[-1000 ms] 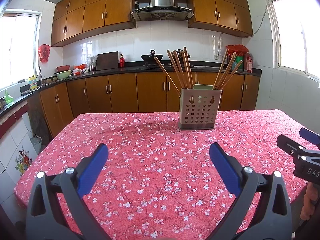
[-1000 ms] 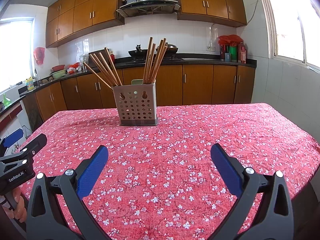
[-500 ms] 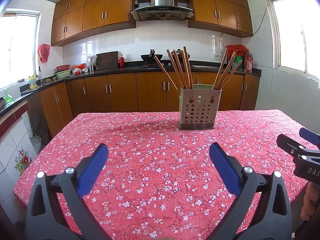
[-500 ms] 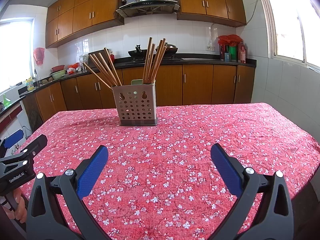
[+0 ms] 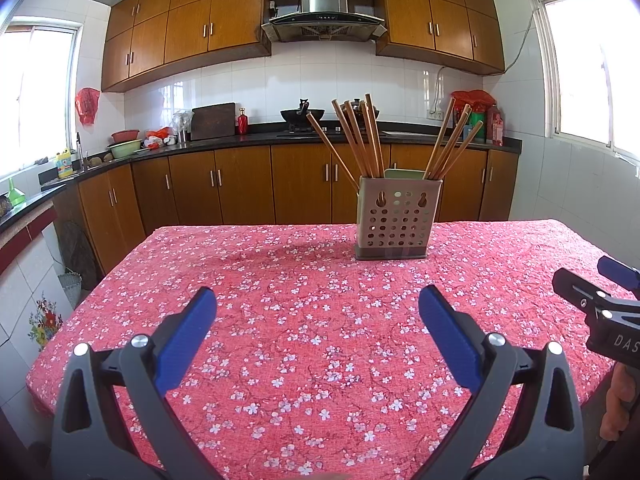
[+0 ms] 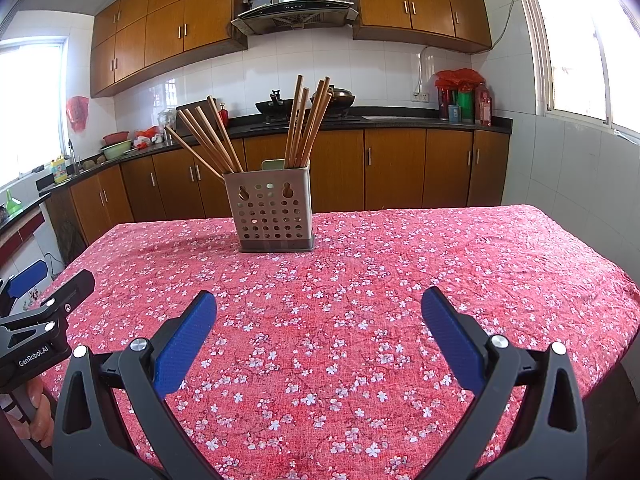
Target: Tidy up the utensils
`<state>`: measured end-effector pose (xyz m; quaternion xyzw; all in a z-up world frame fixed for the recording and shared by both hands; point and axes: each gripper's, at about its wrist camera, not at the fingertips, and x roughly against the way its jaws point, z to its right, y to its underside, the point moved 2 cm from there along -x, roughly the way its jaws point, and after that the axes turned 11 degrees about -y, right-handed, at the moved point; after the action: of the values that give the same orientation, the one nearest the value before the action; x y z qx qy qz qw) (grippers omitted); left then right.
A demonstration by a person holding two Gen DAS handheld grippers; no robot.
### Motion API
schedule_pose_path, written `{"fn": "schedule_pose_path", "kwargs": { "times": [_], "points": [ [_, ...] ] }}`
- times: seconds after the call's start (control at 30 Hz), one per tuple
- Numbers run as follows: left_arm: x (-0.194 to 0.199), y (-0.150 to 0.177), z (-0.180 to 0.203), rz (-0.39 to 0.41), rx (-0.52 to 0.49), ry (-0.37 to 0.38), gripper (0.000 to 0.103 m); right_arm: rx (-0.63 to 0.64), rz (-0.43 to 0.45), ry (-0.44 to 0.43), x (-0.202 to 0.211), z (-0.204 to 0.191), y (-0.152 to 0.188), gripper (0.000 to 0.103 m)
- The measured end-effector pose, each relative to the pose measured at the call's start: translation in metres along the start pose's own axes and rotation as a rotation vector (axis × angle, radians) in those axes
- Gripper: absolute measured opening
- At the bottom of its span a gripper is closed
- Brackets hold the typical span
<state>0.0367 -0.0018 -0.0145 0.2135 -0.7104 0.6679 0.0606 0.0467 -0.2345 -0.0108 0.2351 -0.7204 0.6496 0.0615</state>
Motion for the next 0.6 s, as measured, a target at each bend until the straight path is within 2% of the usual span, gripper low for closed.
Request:
{"fn": "schedule_pose_path", "kwargs": {
  "times": [0.6],
  "points": [
    [0.0009, 0.0001, -0.0011, -0.001, 0.006, 0.001, 0.099, -0.004, 0.001, 0.001, 0.0003, -0.0016, -0.0008, 0.101]
  ]
}}
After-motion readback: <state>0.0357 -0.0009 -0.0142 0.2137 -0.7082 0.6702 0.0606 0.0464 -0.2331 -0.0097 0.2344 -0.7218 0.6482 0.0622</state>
